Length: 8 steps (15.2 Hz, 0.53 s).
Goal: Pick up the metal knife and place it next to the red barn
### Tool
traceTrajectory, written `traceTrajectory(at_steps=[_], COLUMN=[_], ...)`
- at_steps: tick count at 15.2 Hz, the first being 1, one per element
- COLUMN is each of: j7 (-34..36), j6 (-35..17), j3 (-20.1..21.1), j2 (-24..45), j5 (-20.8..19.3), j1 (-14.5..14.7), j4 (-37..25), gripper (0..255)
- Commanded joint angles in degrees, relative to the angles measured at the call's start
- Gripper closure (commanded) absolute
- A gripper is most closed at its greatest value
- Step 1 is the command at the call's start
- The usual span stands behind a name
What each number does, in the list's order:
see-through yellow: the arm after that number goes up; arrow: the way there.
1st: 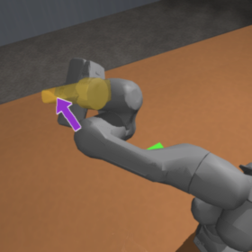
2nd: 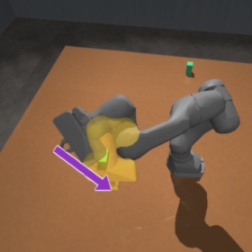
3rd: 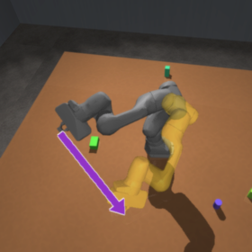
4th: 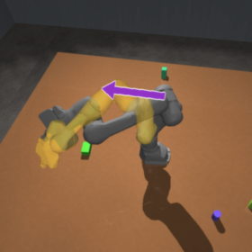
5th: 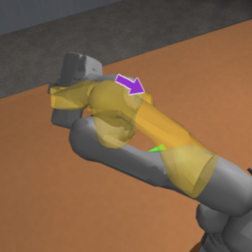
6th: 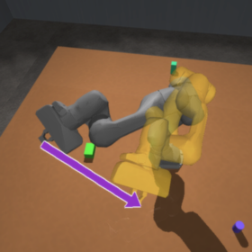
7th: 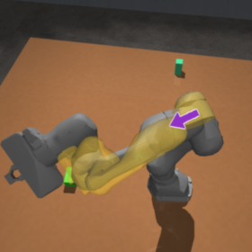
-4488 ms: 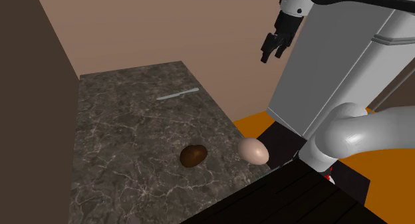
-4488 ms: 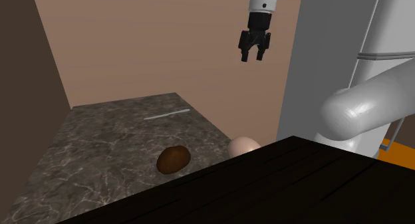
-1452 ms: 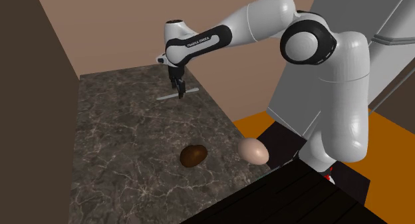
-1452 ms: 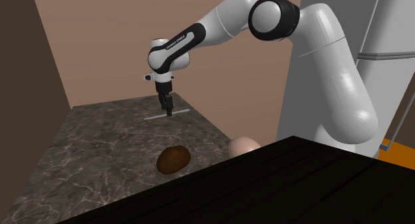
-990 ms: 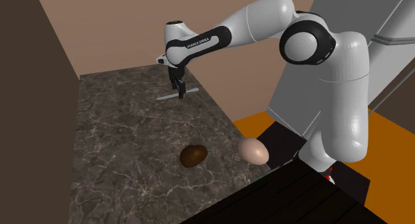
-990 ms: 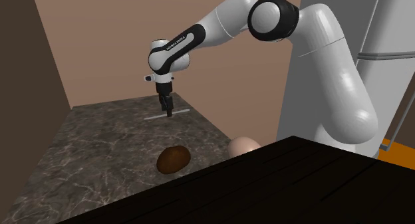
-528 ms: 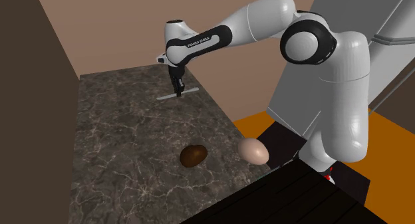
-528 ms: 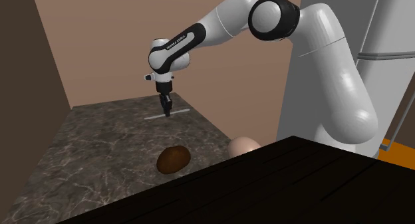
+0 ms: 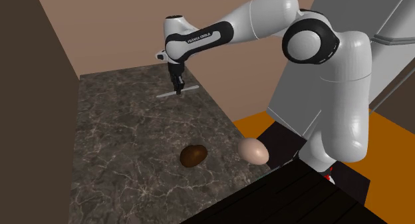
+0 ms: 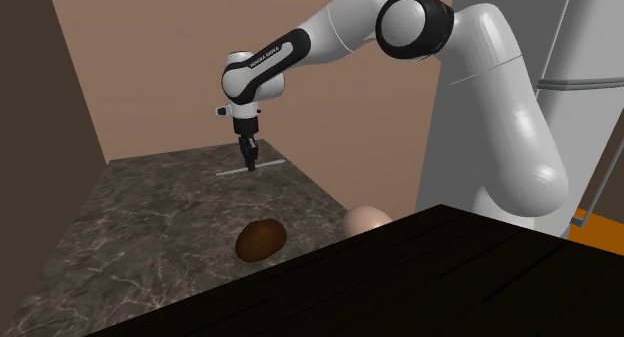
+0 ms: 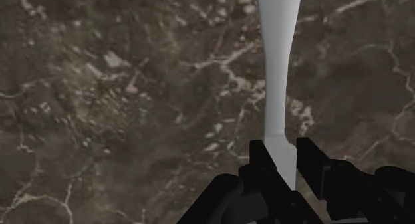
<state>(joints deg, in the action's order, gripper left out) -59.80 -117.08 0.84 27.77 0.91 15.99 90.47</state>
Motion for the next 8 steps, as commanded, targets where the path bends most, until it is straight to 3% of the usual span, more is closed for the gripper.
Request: traceTrajectory(at_steps=[1,8], j7=[-0.1,0.0], j6=[1.4,6.0], j3=[0.0,0.0], j2=[-0.5,-2.1], j5=[0.0,0.0], j1=[-0.1,-0.1], j4=[-0.8,-3.9], gripper=[255,255])
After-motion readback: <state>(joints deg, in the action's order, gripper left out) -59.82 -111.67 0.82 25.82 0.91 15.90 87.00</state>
